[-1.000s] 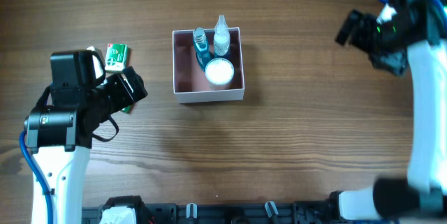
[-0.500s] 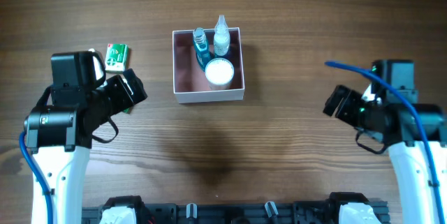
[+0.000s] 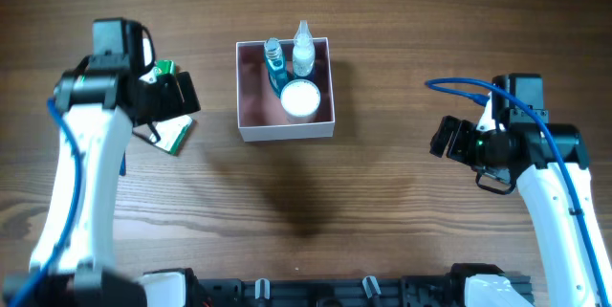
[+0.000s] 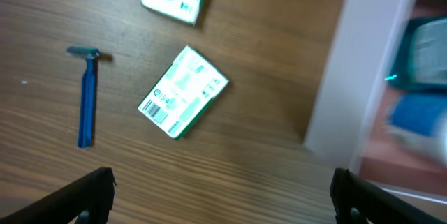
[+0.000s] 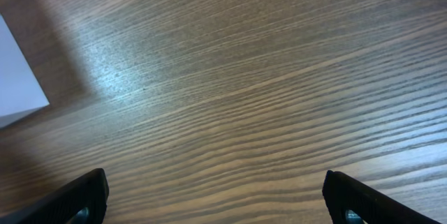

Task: Pack container
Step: 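Reach the left gripper to the green Dettol soap box and grasp it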

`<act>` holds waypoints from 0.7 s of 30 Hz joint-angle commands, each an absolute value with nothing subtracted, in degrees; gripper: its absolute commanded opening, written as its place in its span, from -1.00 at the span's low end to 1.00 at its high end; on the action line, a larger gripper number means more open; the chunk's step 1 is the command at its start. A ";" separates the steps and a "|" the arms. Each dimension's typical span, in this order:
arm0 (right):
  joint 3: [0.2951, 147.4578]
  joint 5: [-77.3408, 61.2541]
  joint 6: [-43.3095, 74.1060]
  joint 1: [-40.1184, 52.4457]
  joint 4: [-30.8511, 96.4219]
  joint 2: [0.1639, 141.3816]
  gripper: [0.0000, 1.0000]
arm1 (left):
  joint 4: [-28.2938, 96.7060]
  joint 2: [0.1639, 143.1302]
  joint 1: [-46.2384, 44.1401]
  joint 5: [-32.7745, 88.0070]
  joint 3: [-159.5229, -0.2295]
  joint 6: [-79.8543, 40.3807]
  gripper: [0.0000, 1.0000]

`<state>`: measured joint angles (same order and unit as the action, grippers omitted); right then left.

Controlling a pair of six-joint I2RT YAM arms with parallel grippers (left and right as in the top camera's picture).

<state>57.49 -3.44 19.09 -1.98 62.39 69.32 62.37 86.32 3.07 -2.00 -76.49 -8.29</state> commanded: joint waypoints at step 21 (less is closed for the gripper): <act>57.30 -4.34 16.49 -1.89 61.54 69.65 0.99 | 55.02 115.87 6.94 -2.46 -77.14 13.30 1.00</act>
